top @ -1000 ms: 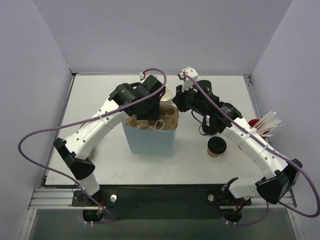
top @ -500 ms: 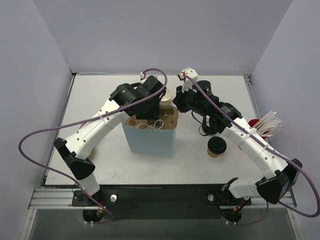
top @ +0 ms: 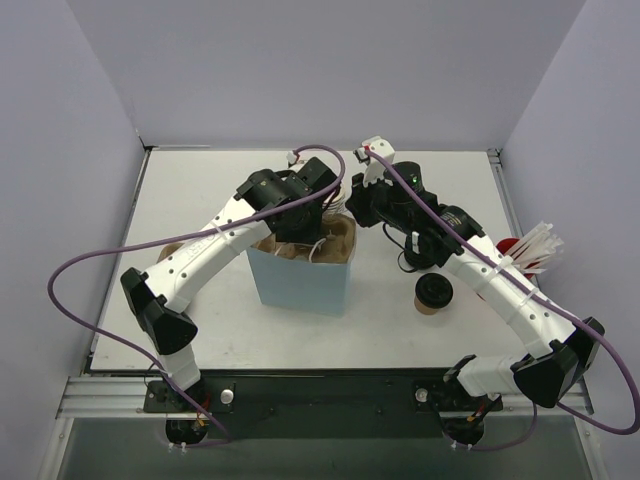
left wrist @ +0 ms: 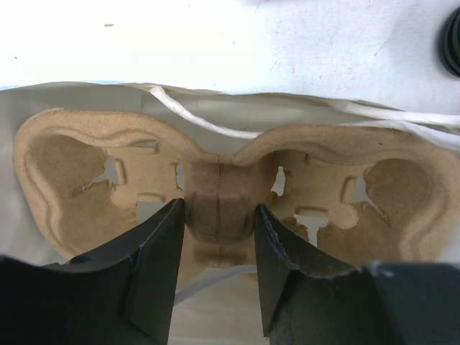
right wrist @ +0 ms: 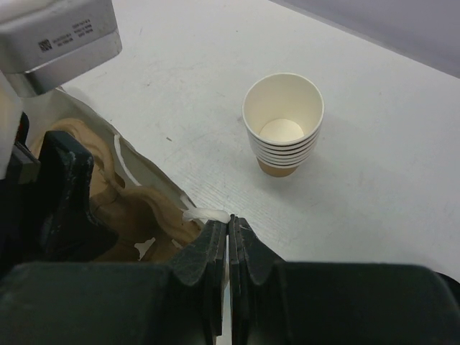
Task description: Pack the takeout coffee
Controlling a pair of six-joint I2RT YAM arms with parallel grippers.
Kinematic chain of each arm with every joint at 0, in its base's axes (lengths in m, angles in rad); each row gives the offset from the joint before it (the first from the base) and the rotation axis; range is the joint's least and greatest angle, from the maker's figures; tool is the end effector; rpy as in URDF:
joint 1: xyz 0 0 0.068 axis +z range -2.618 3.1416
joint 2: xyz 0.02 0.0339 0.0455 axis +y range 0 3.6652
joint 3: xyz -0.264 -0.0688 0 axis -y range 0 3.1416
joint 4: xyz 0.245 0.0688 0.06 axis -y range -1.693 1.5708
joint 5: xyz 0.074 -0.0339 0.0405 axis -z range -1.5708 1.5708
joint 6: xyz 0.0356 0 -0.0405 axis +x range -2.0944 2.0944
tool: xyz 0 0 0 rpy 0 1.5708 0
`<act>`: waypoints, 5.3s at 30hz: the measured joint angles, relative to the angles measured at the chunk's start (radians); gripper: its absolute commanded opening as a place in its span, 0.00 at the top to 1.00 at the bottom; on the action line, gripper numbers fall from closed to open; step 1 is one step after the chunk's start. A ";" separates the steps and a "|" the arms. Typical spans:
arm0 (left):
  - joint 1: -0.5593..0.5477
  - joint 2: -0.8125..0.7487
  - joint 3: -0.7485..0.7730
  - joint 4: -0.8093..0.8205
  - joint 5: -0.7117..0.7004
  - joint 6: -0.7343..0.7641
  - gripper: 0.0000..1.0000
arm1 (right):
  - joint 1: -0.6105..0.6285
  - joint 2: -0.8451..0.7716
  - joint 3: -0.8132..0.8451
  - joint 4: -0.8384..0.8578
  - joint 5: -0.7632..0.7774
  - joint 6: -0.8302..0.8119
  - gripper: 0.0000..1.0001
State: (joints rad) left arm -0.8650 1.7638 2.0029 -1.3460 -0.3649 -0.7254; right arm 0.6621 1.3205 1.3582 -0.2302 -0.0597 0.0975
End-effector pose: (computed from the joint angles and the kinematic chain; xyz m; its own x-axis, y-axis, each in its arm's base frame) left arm 0.2318 -0.2524 0.3930 -0.8370 0.0267 -0.5465 0.0696 0.9959 -0.0581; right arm 0.2390 0.1890 0.4175 -0.2144 -0.0439 -0.9758 -0.6420 0.7592 0.1069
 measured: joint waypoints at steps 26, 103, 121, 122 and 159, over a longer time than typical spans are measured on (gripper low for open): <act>0.001 0.000 -0.050 0.000 -0.003 0.017 0.37 | 0.007 0.000 0.000 -0.014 0.002 0.007 1.00; 0.021 -0.161 -0.253 0.179 -0.010 0.031 0.75 | 0.005 0.097 0.089 -0.089 0.009 0.130 1.00; 0.064 -0.374 -0.501 0.550 0.040 0.045 0.71 | 0.005 0.099 0.122 -0.104 -0.001 0.151 1.00; 0.064 -0.374 -0.505 0.556 0.041 0.050 0.71 | 0.005 0.099 0.125 -0.104 -0.002 0.153 1.00; 0.209 -0.471 -0.373 0.414 0.063 0.106 0.68 | 0.062 0.039 0.157 -0.240 -0.174 0.127 1.00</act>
State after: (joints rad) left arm -0.6563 1.2926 1.6299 -0.9325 -0.3016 -0.6189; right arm 0.7242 1.3590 1.5150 -0.4706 -0.2333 0.2245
